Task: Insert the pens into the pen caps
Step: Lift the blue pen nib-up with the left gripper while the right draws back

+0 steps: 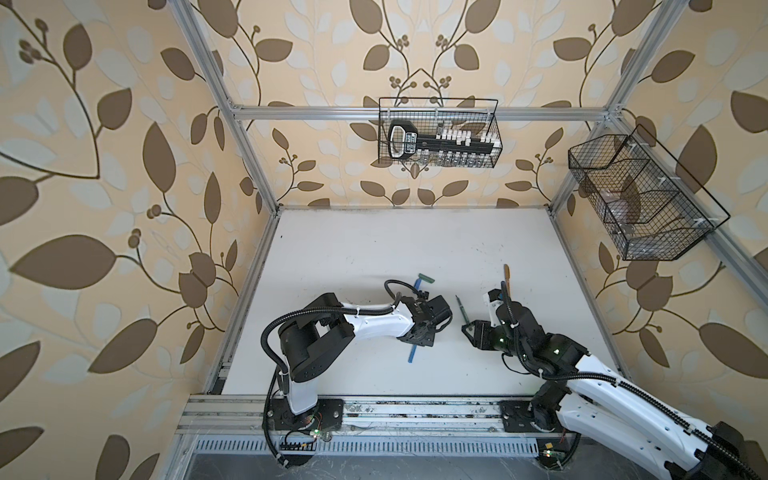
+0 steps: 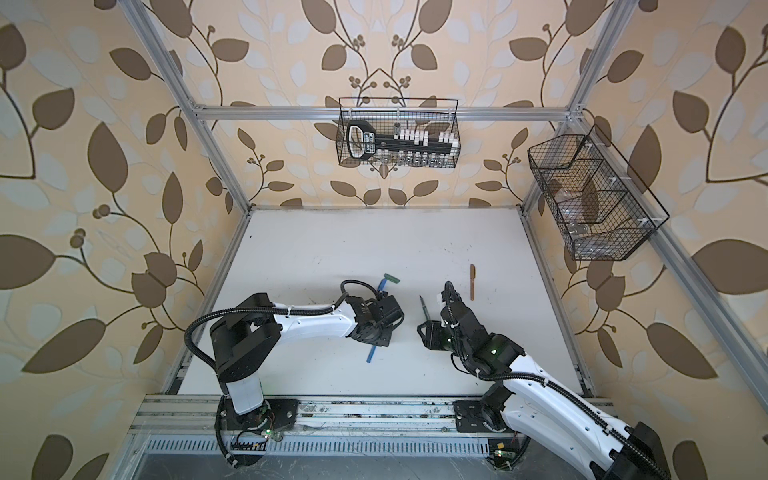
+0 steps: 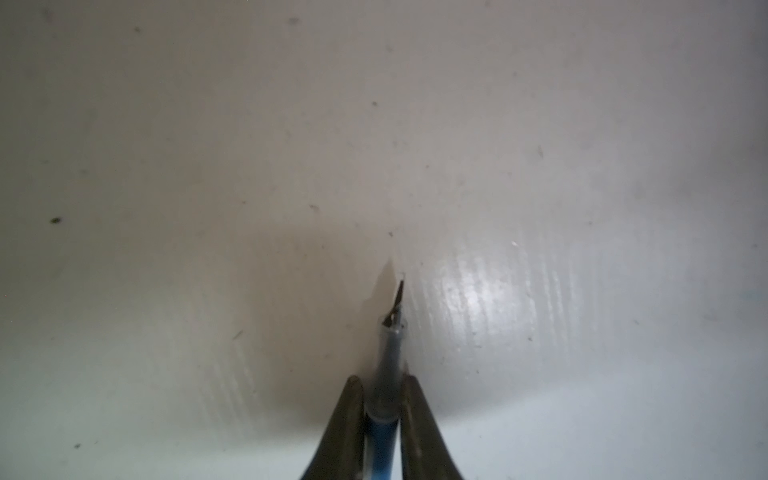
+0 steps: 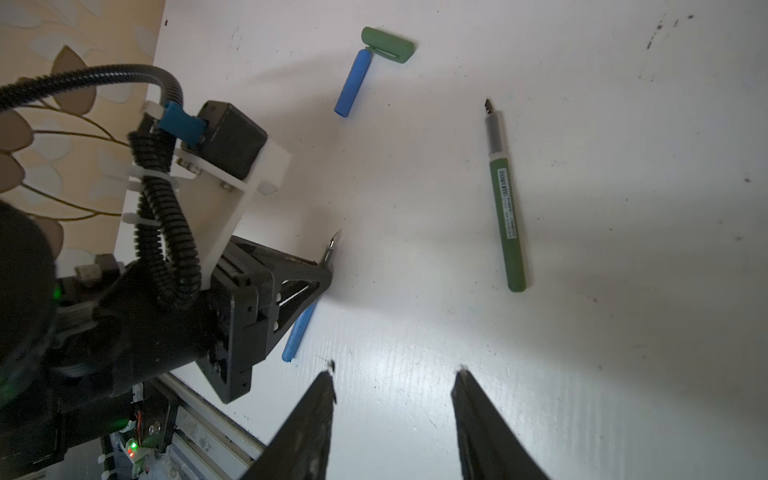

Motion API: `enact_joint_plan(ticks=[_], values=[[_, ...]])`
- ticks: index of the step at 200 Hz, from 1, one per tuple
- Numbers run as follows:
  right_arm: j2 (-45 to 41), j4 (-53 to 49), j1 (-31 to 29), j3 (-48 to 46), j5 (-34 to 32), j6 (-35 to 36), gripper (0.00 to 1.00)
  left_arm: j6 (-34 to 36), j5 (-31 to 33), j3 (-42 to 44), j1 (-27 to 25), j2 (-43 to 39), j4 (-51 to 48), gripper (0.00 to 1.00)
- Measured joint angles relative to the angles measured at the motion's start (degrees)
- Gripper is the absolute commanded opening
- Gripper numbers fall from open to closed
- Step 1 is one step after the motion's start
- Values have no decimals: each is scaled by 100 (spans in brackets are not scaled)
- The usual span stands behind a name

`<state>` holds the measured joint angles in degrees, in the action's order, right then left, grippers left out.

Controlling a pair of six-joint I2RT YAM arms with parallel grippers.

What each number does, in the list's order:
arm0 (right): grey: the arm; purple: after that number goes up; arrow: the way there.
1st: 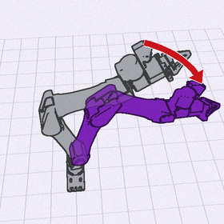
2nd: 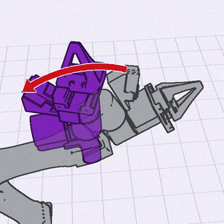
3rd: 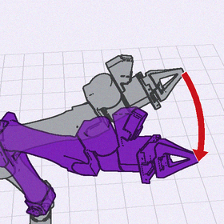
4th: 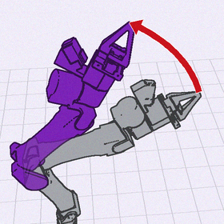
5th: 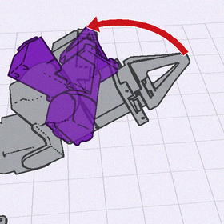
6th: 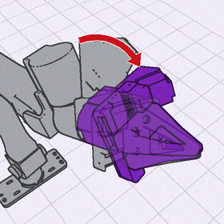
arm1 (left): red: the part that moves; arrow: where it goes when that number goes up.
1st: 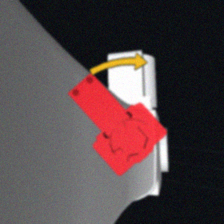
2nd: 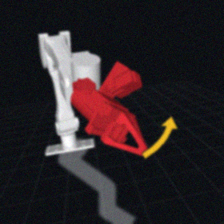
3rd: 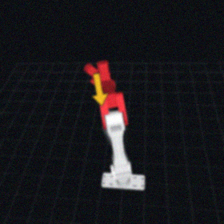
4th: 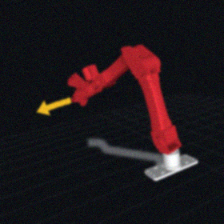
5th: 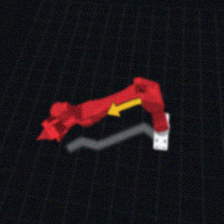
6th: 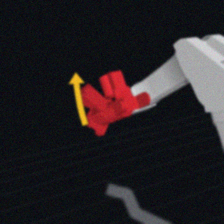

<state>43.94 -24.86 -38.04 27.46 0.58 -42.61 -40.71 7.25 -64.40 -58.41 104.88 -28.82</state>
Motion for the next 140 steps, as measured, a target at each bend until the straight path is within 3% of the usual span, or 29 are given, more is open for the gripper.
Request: enact_joint_plan(ticks=[35,90,117,140], values=[[0,-28,31,0,28,-2,48,450,-273,0,-2,26,337,26],[-37,-120,42,22,31,-2,48,723,-431,52,0,-11,564,55],[-44,-125,57,83,31,-2,48,610,-448,337,0,-282,601,57],[-37,-138,68,118,28,0,48,522,-540,538,-2,-487,623,51]])
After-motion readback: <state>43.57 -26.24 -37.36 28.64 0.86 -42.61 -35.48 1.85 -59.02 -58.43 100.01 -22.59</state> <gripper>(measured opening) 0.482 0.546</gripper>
